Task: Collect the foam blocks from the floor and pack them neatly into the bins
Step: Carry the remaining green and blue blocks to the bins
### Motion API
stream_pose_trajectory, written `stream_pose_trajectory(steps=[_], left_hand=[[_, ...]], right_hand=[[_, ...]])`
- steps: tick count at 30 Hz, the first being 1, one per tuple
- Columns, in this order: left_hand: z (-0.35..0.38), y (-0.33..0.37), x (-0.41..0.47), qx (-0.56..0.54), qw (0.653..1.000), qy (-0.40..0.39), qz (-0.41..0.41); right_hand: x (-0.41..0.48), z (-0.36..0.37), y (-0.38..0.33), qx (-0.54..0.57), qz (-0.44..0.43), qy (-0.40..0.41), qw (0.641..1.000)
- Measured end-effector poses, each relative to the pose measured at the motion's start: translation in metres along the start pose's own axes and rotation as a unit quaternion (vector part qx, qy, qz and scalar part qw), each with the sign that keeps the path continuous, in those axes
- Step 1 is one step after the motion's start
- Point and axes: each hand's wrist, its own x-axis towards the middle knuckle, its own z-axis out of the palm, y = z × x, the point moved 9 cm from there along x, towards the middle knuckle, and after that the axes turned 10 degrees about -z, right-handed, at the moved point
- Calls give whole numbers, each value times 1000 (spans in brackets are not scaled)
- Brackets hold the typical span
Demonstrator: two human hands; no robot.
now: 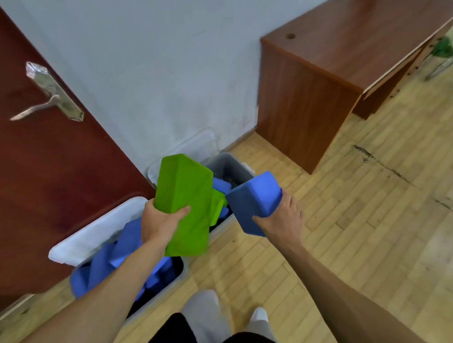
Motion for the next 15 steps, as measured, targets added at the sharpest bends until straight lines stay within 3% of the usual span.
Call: stream_pose_trajectory(steps=[15], left_hand=[[105, 98, 198, 107, 993, -17, -46]], right_hand=[[226, 89, -14, -63, 10, -76, 995]])
